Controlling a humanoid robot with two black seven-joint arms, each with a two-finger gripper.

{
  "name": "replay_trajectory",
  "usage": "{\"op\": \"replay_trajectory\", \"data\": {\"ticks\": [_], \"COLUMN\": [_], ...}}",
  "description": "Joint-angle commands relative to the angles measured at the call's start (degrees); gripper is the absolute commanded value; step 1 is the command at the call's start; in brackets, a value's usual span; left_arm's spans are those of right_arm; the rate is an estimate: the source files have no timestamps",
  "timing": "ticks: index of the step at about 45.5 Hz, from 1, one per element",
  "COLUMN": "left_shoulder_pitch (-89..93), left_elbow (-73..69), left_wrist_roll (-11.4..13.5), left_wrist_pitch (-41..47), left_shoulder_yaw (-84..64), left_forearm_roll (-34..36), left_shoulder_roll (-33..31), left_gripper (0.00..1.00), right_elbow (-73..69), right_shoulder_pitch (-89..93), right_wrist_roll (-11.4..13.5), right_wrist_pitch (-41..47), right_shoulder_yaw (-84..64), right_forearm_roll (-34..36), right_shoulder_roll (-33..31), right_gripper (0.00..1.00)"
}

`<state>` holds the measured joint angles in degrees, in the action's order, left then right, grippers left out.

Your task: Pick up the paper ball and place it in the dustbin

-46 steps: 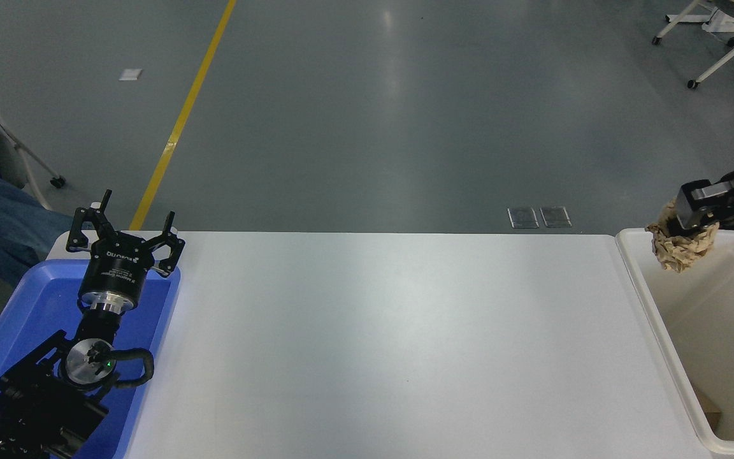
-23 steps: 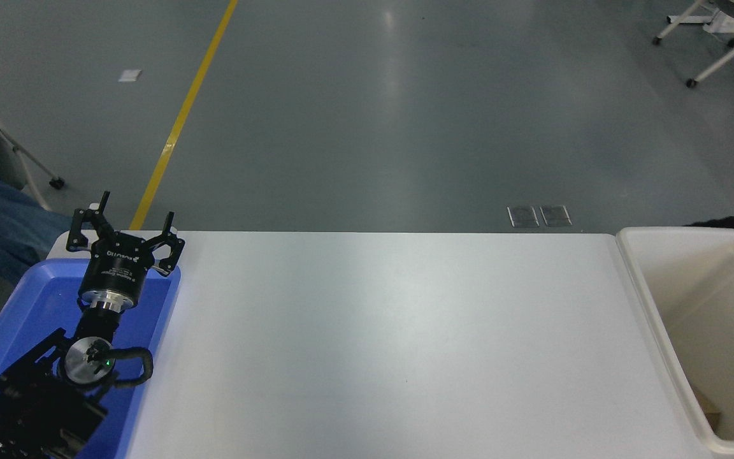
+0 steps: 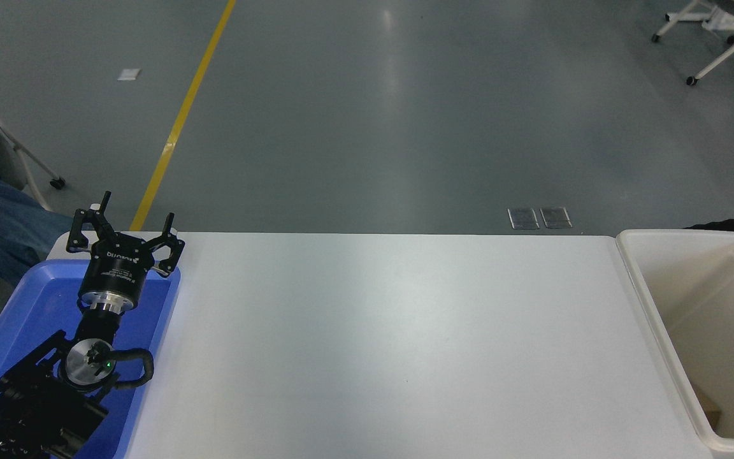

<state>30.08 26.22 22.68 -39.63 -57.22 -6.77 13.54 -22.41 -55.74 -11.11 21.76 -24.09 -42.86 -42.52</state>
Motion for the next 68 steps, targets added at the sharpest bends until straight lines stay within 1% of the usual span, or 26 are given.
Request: {"op": "replay_trajectory", "data": {"ticks": [1,3,7,19,20,21,22,23,24,25,26,27,42,47,49,50,53,56,60,65,68], "left_shoulder_pitch": [-0.02,-0.02,-0.02,-0.02,-0.02,-0.02,-0.02,-0.02,-0.02,-0.02,-0.02,-0.02,0.07,0.07,0.07,0.07,0.07,0.07,0.07,0.07,0.07], "left_elbow": [-0.03,-0.03,-0.03,-0.03,-0.03,-0.03,-0.03,-0.03,-0.03,-0.03,-0.03,-0.03,0.05,0.06,-0.03,0.05,0.06,0.06,0.05,0.06,-0.03], "left_wrist_roll": [0.09,0.09,0.09,0.09,0.09,0.09,0.09,0.09,0.09,0.09,0.09,0.09,0.09,0.09,0.00,0.00,0.00,-0.09,-0.09,-0.09,-0.09], "left_wrist_pitch": [0.17,0.17,0.17,0.17,0.17,0.17,0.17,0.17,0.17,0.17,0.17,0.17,0.17,0.08,0.08,-0.01,-0.01,-0.09,-0.09,-0.18,-0.18], "left_shoulder_yaw": [-0.17,-0.09,-0.17,-0.17,-0.09,-0.09,-0.09,-0.09,-0.09,-0.09,-0.09,-0.09,-0.09,0.00,0.00,0.00,0.00,0.00,0.09,0.09,0.09], "left_forearm_roll": [0.00,0.00,0.00,0.00,0.00,0.00,0.00,0.00,0.00,0.00,0.00,0.00,0.00,0.00,0.09,0.09,0.09,0.09,0.09,0.09,0.09], "left_shoulder_roll": [0.00,0.00,0.00,0.00,0.00,0.00,0.00,0.00,0.00,0.00,0.00,0.00,0.00,0.00,0.00,0.00,0.00,0.00,0.00,0.00,0.00], "left_gripper": [1.00,1.00,1.00,1.00,1.00,1.00,1.00,1.00,1.00,1.00,1.00,1.00,1.00,1.00,1.00,1.00,1.00,1.00,1.00,1.00,1.00], "right_elbow": [12.22,12.31,12.31,12.22,12.22,12.31,12.22,12.31,12.31,12.31,12.22,12.22,11.25,5.82,1.00,-3.47,-13.58,-23.17,-33.72,-43.75,-50.08], "right_shoulder_pitch": [17.15,17.94,19.00,19.18,19.18,19.18,19.18,19.18,19.18,19.09,19.09,19.09,18.47,15.59,11.99,8.40,1.36,-6.99,-20.61,-37.65,-48.03], "right_wrist_roll": [1.96,2.49,2.76,2.93,2.93,2.93,2.93,2.93,2.93,2.93,2.93,2.93,2.76,2.67,2.76,2.84,2.93,3.20,3.29,3.29,3.29], "right_wrist_pitch": [-6.55,-7.43,-8.49,-10.16,-10.16,-10.25,-10.25,-10.25,-10.25,-10.25,-10.25,-10.16,-9.98,-9.90,-9.46,-9.28,-8.76,-7.53,-1.83,11.61,19.35], "right_shoulder_yaw": [10.03,10.12,10.29,10.47,10.47,10.55,10.56,10.56,10.56,10.64,10.64,10.56,9.85,9.07,6.97,4.43,-1.73,-7.36,-14.91,-23.79,-28.45], "right_forearm_roll": [4.36,5.15,5.24,5.33,5.33,5.33,5.33,5.33,5.33,5.33,5.33,5.33,5.24,3.84,2.35,1.12,-0.73,-0.82,-0.39,1.98,5.23], "right_shoulder_roll": [10.87,11.84,12.90,12.72,12.72,12.64,12.64,12.55,12.55,12.55,12.55,12.46,11.76,11.23,9.05,5.90,-0.26,-3.61,-5.99,-6.00,-5.12], "right_gripper": [0.00,0.00,0.00,0.00,0.06,0.15,0.29,0.47,0.61,0.73,0.91,1.00,1.00,1.00,1.00,1.00,1.00,1.00,1.00,1.00,1.00]}}
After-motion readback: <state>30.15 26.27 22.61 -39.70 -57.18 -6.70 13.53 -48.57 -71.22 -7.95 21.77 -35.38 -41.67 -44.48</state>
